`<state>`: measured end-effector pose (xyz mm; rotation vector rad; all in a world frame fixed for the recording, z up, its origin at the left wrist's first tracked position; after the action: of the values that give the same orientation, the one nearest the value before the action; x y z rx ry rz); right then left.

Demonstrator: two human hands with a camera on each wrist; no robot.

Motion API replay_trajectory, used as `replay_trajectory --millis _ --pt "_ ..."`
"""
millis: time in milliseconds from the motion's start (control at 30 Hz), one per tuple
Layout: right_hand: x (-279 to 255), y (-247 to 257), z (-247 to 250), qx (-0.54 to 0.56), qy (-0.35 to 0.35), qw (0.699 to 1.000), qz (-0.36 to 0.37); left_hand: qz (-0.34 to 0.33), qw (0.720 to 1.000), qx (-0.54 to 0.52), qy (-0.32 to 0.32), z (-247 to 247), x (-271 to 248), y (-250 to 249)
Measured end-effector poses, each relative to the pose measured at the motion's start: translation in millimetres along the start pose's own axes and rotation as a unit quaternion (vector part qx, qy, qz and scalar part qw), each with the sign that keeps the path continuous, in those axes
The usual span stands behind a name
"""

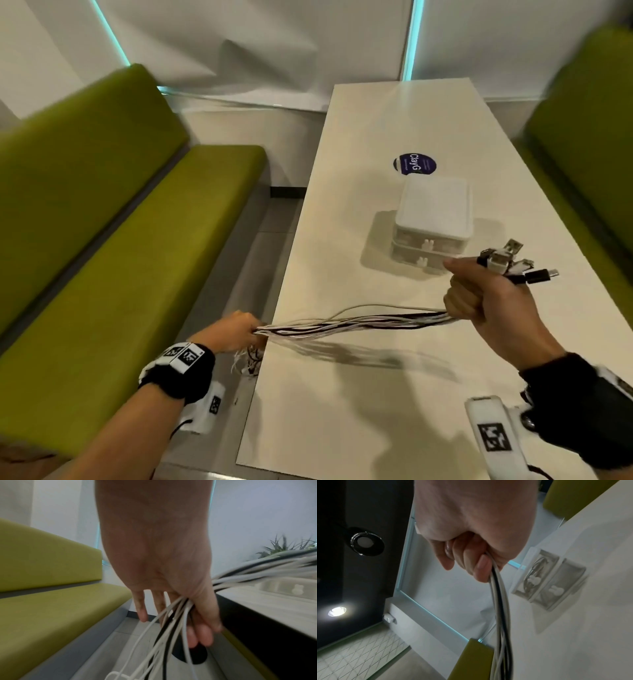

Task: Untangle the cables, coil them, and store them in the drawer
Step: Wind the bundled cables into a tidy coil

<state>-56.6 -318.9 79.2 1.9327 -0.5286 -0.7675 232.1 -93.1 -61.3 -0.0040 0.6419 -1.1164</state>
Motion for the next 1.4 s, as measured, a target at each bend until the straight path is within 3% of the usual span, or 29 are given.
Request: replay_trajectory --millis 133,233,433,533,600,633,733,800,867,967,1067,1200,1400 --pt "7 -19 22 0.005 -0.027 0.999 -0.017 0.030 0.988 0.139 0.054 -4 10 -14" --pt "5 -31 31 0.005 -0.038 0.999 -0.027 0.042 0.978 0.186 0.083 -2 11 -21" --pt "-3 -26 40 0.031 -0.040 0.999 -0.018 0.058 0.991 0.083 0.086 39 -13 -38" --pt "-10 -24 36 0.034 -0.035 0.999 -0.011 -0.042 0.996 0.072 -0.045 66 -29 -104" --pt "-17 -22 31 0.039 -0.029 0.999 -0.002 -0.146 0.978 0.010 -0.147 70 -37 -167" --pt "-21 -20 28 0.043 -0.027 0.999 0.003 -0.194 0.966 -0.023 -0.169 67 -40 -199" --pt "-33 -7 21 0.038 -0.023 0.999 0.023 -0.277 0.946 -0.068 -0.152 37 -28 -278" --pt "-39 3 19 0.038 -0.021 0.998 0.037 -0.294 0.940 -0.083 -0.152 23 -17 -301" --pt "-42 9 20 0.041 -0.022 0.998 0.036 -0.279 0.938 -0.132 -0.156 19 -8 -302" --pt "-47 14 23 0.017 -0.035 0.999 0.032 -0.295 0.937 -0.087 -0.164 22 -9 -300" --pt "-54 16 17 -0.053 -0.040 0.997 0.033 -0.293 0.939 -0.122 -0.131 25 -9 -294" --pt "-58 22 21 -0.107 -0.053 0.992 0.049 -0.258 0.958 -0.087 -0.088 30 -8 -268" --pt "-63 15 20 -0.301 -0.068 0.947 0.089 -0.326 0.925 -0.079 -0.176 43 -27 -263"
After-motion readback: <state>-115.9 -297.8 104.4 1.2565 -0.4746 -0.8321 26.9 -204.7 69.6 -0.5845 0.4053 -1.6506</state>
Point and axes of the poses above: each hand's wrist, its own x-axis towards the middle knuckle, its own z-axis out of the back of the hand, y = z × x, the point moved 5 cm from there along x, towards the middle knuckle, and after that the axes turned 11 degrees about -z, right-handed, at the moved point
